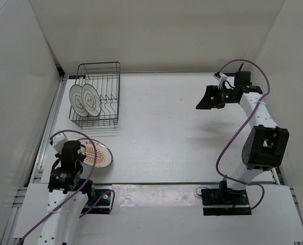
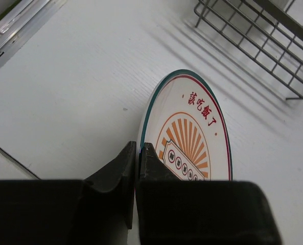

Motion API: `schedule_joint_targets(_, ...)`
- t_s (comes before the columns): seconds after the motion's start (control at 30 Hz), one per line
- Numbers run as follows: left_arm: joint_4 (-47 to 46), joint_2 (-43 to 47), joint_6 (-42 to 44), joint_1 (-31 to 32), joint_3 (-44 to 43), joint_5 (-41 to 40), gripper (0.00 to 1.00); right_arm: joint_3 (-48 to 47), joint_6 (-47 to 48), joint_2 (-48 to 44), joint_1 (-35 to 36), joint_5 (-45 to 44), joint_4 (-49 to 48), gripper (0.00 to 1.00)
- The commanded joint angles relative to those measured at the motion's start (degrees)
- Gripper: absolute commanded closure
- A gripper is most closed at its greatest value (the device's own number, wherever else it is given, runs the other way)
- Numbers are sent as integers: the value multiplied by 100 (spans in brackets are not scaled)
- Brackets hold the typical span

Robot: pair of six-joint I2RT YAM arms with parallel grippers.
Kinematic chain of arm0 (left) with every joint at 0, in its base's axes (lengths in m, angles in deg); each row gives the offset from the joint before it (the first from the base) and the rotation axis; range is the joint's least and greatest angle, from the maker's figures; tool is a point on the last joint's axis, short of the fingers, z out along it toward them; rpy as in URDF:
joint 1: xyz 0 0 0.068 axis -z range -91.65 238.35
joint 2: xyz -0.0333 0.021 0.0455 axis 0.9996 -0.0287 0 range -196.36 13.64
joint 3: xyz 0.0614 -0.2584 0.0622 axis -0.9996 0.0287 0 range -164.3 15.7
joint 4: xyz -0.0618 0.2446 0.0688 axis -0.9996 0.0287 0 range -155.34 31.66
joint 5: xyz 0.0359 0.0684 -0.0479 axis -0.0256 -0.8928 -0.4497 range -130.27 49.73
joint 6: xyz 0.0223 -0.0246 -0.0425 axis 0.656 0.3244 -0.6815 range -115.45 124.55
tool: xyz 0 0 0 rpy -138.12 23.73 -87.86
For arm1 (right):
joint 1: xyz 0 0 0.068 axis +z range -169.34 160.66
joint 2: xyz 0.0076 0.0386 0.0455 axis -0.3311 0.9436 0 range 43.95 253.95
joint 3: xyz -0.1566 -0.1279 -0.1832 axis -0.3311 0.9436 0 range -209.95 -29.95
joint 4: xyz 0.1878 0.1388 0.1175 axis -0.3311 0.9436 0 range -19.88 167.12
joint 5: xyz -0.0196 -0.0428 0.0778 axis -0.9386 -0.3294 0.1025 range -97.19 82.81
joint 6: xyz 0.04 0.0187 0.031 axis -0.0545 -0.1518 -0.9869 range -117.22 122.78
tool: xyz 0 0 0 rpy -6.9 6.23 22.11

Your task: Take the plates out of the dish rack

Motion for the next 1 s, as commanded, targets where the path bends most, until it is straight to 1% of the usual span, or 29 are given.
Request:
schedule_joint_targets(0.0,-264,-182,-161,-20,156,-646,100,-72,132,5,-31,73,46,10)
schedule_joint_targets(0.07,-432,-244,-240,-28,314,-883,100,-116,202,14,-32,21,117,10)
schedule_joint_targets(0.2,-520,-331,-827,-28,525,-1296,99,-133,325,-12,-40,-67,222,10)
schedule_joint_targets(0.23,-546,-367,-916,-20,595,-1349,97,-125,352,-21,-40,-67,248,10)
schedule_joint_targets(0.27,-529,-350,-1196,-28,639,-1428,90,-116,378,-13,-40,-67,310,10)
schedule_joint_targets(0.3,-529,-428,-1329,-20,736,-1446,88,-133,404,-4,-40,-67,345,10)
schedule_joint_targets(0.4,-476,-560,-1970,-11,911,-1499,88,-134,431,-12,-40,-76,415,10)
schedule_joint_targets(0.5,-414,-674,-2690,-28,1096,-1481,95,-142,431,5,-49,-102,442,10)
schedule_joint_targets(0.53,-650,-718,-2727,-28,1140,-1351,95,-151,448,14,-41,-111,459,10)
schedule_joint_targets(0.6,-748,-789,-2832,-20,1299,-1288,97,-142,440,23,-49,-102,477,10)
schedule_joint_targets(0.7,-398,-894,-3551,-20,1431,-1366,98,-142,449,23,-58,-111,504,10)
schedule_joint_targets(0.87,-248,-930,-3879,-20,1642,-1437,98,-142,475,40,-49,-128,574,10)
schedule_joint_targets(0.9,-213,-912,-3949,-28,1668,-1446,97,-134,484,40,-49,-111,583,10)
schedule_joint_targets(0.93,-221,-903,-4010,-28,1720,-1437,89,-133,484,32,-49,-137,583,10)
schedule_joint_targets(0.97,-195,-903,-4046,-28,1764,-1446,87,-116,484,40,-49,-137,583,10)
